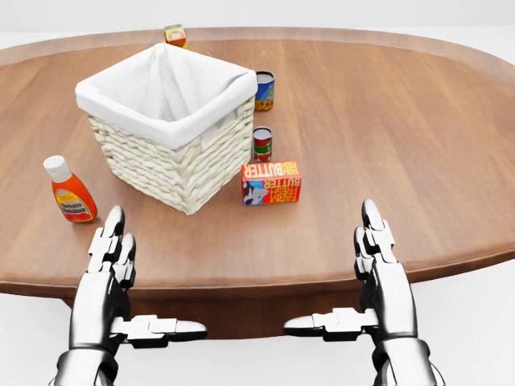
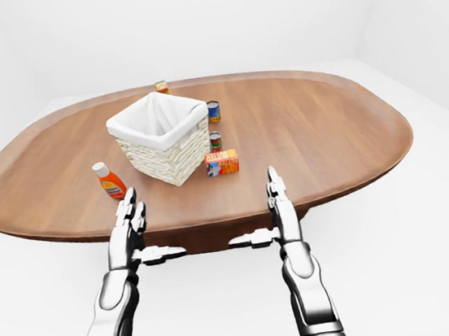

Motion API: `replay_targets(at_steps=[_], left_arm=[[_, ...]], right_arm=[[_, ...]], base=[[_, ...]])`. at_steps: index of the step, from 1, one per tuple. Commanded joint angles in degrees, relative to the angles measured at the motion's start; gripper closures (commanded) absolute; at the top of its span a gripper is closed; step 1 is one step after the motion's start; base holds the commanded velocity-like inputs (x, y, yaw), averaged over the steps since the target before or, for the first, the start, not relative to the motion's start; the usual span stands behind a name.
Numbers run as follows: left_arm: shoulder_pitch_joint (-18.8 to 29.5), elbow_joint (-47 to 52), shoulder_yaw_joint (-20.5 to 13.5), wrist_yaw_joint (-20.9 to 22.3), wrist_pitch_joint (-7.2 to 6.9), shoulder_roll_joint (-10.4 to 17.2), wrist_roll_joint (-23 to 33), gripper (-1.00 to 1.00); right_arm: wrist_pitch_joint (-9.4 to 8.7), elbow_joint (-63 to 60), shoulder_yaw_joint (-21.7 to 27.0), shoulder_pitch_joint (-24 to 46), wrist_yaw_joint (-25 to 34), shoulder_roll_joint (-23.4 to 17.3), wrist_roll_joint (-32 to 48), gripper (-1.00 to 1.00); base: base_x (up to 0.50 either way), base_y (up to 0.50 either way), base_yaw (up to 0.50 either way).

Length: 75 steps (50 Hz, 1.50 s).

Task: Pick up the butter and put it in the basket.

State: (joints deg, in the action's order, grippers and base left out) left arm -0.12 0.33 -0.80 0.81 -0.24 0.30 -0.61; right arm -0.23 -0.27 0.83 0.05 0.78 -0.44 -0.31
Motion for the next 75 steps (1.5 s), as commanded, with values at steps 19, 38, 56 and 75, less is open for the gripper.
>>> replay_targets(at_steps=[19,38,56,75], left_arm=[[-0.97,10.32,-0.44,1.18,-4.76,0.77,-0.73,-1.00],[6.28,27.63,-5.25,3.26,-4.76,3.65,2.22,-1.00],[10.54,31.18,-5.79,3.97,-4.76,4.74,2.99,-1.00],[11.15,32.34,-6.06,3.90,-4.76,5.02,2.66,-1.00]], right_arm=[[-4.77,-6.40,0.66,-0.02,2.07,-0.81,0.09,-1.00],[-4.77,-25.56,2.10,6.74,2.11,-1.50,-3.68,-1.00],[-4.77,-29.84,3.59,11.01,1.16,-2.67,-7.55,-1.00],[-4.77,-28.17,4.18,13.16,0.69,-3.26,-9.07,-1.00]], base=[[0.00,0.00,0.00],[0.00,0.00,0.00],[0.00,0.00,0.00],[0.00,0.00,0.00]])
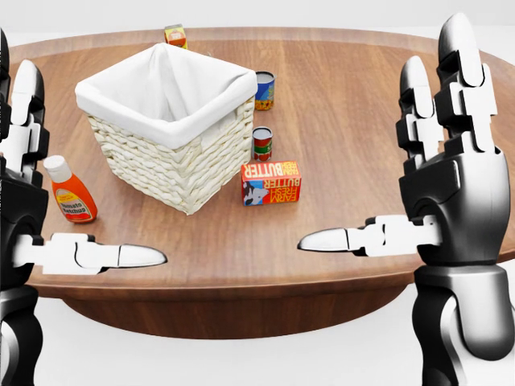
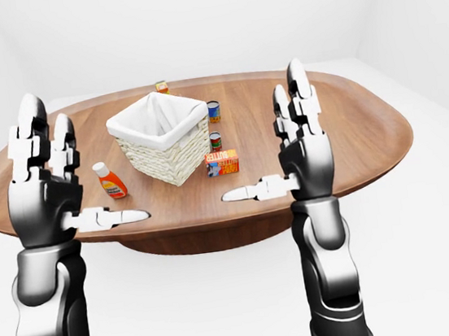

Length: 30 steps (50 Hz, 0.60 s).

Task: Pick up the butter and put it in the basket.

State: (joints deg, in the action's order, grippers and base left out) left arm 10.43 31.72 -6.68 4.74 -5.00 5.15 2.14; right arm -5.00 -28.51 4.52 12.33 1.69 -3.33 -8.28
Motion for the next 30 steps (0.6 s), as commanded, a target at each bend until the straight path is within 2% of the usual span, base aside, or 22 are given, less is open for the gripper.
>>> replay_targets(at_steps=[1,30], left_arm=[[0.63,0.94,-0.17,-0.06,0.00,0.16,-0.09,-1.00],[-0.30,1.19,0.25,-0.44,0.00,-0.37,-0.33,-1.00]], right_arm=[[0.00,0.08,0.47,0.81,-0.23,-0.37,-1.13,-1.00],[0.00,-0.17,0.64,0.09,-0.62,-0.36,-2.07,-1.00]], base=[[0.06,0.17,0.00],[0.28,0.34,0.00]])
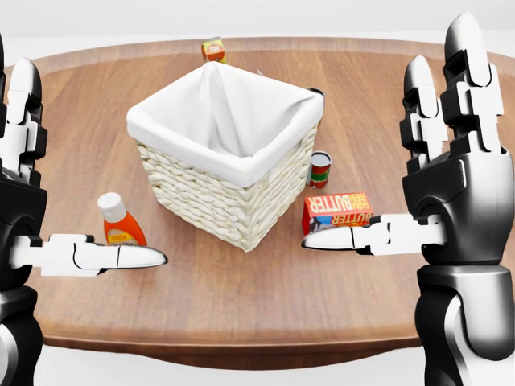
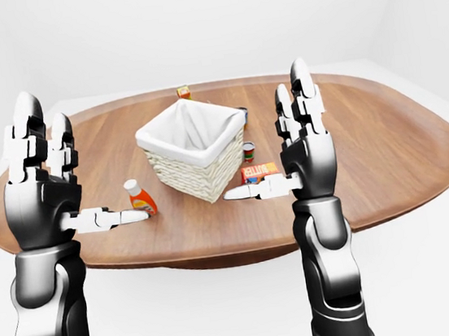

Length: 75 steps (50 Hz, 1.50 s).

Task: Pick up the butter and put it in the basket.

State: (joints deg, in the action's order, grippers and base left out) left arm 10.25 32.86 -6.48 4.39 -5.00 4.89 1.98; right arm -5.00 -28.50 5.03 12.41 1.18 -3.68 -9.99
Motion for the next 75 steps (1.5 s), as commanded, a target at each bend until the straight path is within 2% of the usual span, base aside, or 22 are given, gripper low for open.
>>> replay_targets(at_steps=[1,40,75], left_arm=[[-0.08,0.00,0.02,-0.09,0.00,-0.12,-0.22,-1.00],[-0.28,-0.30,0.20,-0.25,0.00,-0.19,-0.56,-1.00],[-0.72,-0.75,0.04,-0.64,0.00,-0.33,-1.23,-1.00]], right_arm=[[0.00,-0.18,0.15,0.03,-0.12,-0.01,-0.41,-1.00],[0.00,-0.85,-0.34,-0.90,0.13,0.19,-0.36,-1.00],[0.00,0.06,-0.38,-1.62,1.94,-0.06,1.50,-1.00]], base=[[0.31,0.22,0.00],[0.34,0.02,0.00],[0.09,0.02,0.00]])
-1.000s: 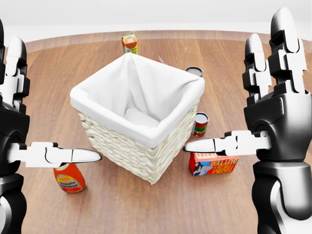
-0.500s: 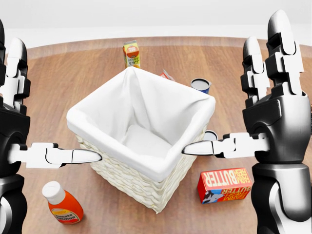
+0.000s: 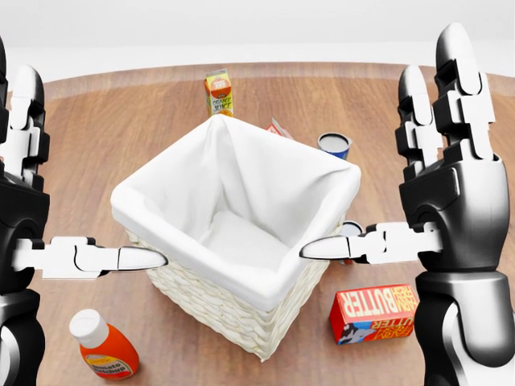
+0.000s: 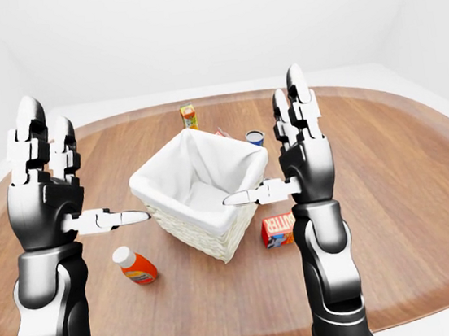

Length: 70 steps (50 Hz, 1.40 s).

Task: Pick up the butter and put it in the basket.

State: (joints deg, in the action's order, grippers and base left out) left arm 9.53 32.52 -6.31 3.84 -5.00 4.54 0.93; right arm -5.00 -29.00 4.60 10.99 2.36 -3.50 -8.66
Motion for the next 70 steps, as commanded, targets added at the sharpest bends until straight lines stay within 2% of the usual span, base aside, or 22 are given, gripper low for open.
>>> replay_targets(at_steps=[1,3,8,10,11,12,13,14,15,16,17,19,27,44,55,70], left_arm=[[-0.07,-0.55,-0.10,-0.10,0.00,-0.02,-0.23,-1.00],[-0.16,-0.61,-0.03,-0.13,0.00,-0.05,-0.24,-1.00],[-0.34,0.12,-0.26,-0.07,0.00,0.02,-0.41,-1.00],[-0.42,0.27,-0.49,-0.09,0.00,0.07,-0.53,-1.00],[-0.48,0.18,-0.56,-0.15,0.00,0.03,-0.61,-1.00],[-0.58,0.08,-0.57,-0.21,0.00,0.01,-0.66,-1.00],[-0.65,-0.03,-0.61,-0.25,0.00,-0.01,-0.73,-1.00],[-0.69,-0.03,-0.62,-0.27,0.00,0.01,-0.78,-1.00],[-0.68,0.17,-0.77,-0.34,0.00,0.02,-0.90,-1.00],[-0.69,0.18,-0.76,-0.37,0.00,0.04,-0.93,-1.00],[-0.65,0.30,-0.82,-0.40,0.00,0.09,-0.99,-1.00],[-0.67,0.33,-0.92,-0.42,0.00,0.14,-1.10,-1.00],[-1.12,0.58,-1.33,-0.66,0.00,0.23,-1.39,-1.00],[-1.29,-0.18,-1.16,-0.97,0.00,0.10,-1.69,-1.00],[-1.43,-0.59,-1.19,-0.96,0.00,0.05,-1.79,-1.00],[-1.11,-0.89,-1.48,-0.76,0.00,0.36,-1.94,-1.00]], right_arm=[[0.00,1.12,-0.29,-0.47,1.24,-0.38,0.83,-1.00],[0.00,1.68,-0.56,-0.78,1.97,-0.54,1.73,-1.00],[0.00,5.63,0.52,-1.27,8.42,-3.14,6.63,-1.00],[0.00,11.22,1.59,-0.60,11.40,-5.68,12.10,-1.00],[0.91,13.09,1.90,-0.59,13.28,-6.55,14.41,-1.00],[3.45,15.35,2.63,-0.19,14.97,-7.59,16.67,-1.00],[8.94,18.53,3.53,0.56,17.28,-9.47,18.96,-1.00],[10.00,19.52,4.65,0.96,19.68,-10.24,19.37,-1.00],[9.42,19.04,6.25,1.38,23.04,-11.44,18.67,-1.00],[9.42,19.01,6.64,1.48,23.58,-11.15,18.91,-1.00],[10.00,19.85,7.70,1.50,26.16,-12.87,19.68,-1.00],[10.00,20.35,9.29,1.31,29.62,-14.32,20.65,-1.00],[10.00,22.47,10.69,0.82,37.57,-15.59,24.04,-1.00],[10.00,34.36,7.94,1.66,37.37,-15.58,32.41,-1.00],[10.00,52.35,4.54,6.33,28.24,-16.72,40.39,-1.00],[10.00,76.86,-1.41,16.50,13.81,-18.13,53.40,-1.00]], base=[[0.40,0.00,0.00],[0.41,0.00,0.00],[0.08,0.00,0.00],[0.00,0.00,0.00],[0.00,0.00,0.00],[0.00,0.00,0.00],[0.00,0.00,0.00],[0.00,0.00,0.00],[0.00,0.00,0.00],[0.00,0.00,0.00],[0.00,0.00,0.00],[0.00,0.00,0.00],[0.00,0.00,0.00],[0.00,0.00,0.00],[0.00,0.00,0.00],[0.00,0.00,0.00]])
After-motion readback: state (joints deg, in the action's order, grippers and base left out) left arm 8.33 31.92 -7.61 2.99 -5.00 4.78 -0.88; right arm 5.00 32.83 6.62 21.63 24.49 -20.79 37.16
